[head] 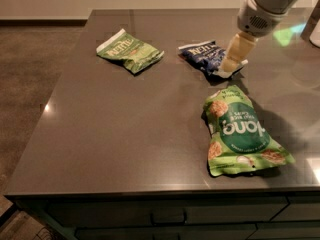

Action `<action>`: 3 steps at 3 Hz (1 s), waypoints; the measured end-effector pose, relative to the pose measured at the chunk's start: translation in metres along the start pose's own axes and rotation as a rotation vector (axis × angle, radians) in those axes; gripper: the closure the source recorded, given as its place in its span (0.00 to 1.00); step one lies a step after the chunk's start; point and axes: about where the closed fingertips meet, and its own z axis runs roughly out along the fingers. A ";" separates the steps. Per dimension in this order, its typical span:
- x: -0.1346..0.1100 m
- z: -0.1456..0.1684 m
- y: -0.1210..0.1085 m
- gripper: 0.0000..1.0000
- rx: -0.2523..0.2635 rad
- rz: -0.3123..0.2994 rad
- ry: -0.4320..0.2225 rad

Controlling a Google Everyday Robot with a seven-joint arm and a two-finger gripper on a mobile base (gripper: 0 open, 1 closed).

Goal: Move blue chip bag near green rice chip bag

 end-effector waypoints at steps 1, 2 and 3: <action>-0.006 0.027 -0.031 0.00 -0.010 0.075 -0.009; -0.005 0.054 -0.050 0.00 -0.028 0.141 -0.003; -0.005 0.079 -0.056 0.00 -0.062 0.179 0.016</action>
Offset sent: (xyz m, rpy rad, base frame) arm 0.0983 -0.0183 -0.0511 0.0928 0.0848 -0.1939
